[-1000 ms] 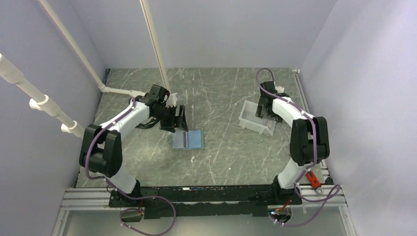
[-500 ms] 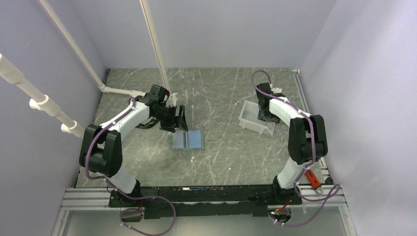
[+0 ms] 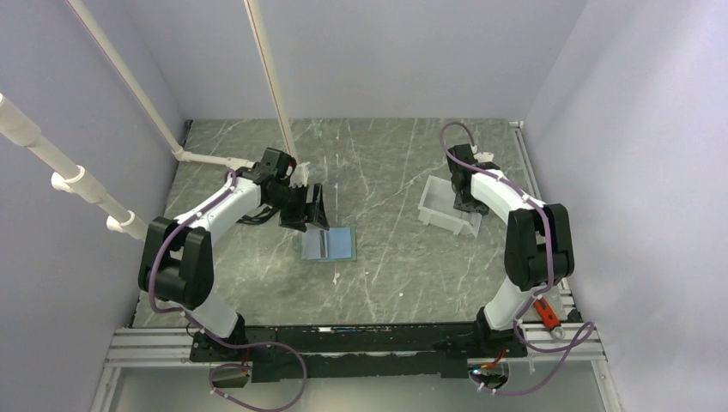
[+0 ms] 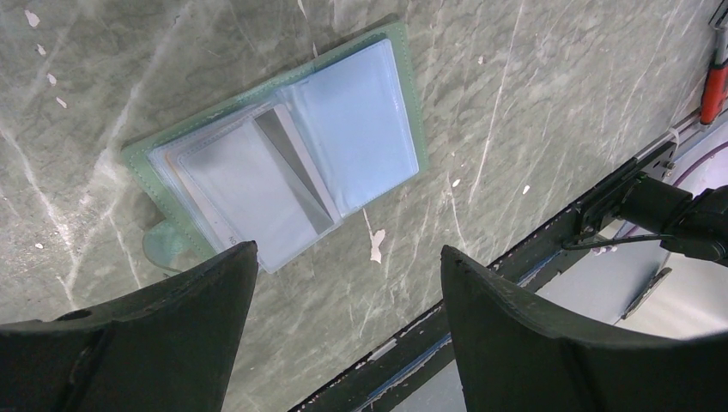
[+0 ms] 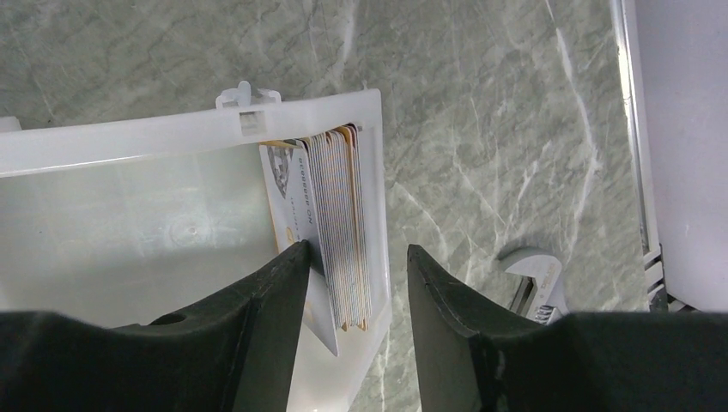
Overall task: Put the credit cards into the card holder
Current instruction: Pick up the credit card from the center of the board.
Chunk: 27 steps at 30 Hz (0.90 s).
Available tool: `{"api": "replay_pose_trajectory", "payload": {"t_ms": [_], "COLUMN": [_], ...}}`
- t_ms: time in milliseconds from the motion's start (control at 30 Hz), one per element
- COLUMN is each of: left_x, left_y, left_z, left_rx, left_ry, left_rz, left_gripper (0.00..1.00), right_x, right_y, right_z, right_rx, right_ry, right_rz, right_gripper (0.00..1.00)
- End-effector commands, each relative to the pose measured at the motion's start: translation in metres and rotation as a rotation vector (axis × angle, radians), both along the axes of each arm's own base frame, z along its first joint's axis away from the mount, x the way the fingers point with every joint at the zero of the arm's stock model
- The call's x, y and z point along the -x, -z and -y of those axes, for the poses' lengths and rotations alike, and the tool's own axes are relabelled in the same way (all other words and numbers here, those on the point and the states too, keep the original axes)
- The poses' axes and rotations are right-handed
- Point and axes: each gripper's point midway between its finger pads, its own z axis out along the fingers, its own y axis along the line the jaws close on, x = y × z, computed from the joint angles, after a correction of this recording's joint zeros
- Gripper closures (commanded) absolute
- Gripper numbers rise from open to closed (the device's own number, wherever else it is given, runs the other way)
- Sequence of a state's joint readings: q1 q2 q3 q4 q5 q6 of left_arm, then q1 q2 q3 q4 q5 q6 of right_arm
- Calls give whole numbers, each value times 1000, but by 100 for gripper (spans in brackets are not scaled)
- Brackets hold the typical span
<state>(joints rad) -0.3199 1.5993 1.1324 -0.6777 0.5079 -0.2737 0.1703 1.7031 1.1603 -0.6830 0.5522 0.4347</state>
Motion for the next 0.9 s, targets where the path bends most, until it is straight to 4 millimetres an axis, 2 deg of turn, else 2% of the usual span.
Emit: {"api": "replay_pose_trajectory", "payload": {"t_ms": [0, 533, 867], "left_x": [2, 2, 2], "left_y": [-12, -12, -11], "left_z": [4, 4, 4], "left_rx": [32, 33, 32], "left_ry": [41, 43, 44], "left_rz": [49, 49, 47], "left_gripper": [17, 16, 17], "right_x": [-2, -3, -9], "right_y": [-26, -28, -37], "right_z": [8, 5, -1], "right_rx": [47, 35, 4], "right_ry": [15, 6, -2], "right_rz": [49, 61, 110], "right_gripper": [53, 71, 84]}}
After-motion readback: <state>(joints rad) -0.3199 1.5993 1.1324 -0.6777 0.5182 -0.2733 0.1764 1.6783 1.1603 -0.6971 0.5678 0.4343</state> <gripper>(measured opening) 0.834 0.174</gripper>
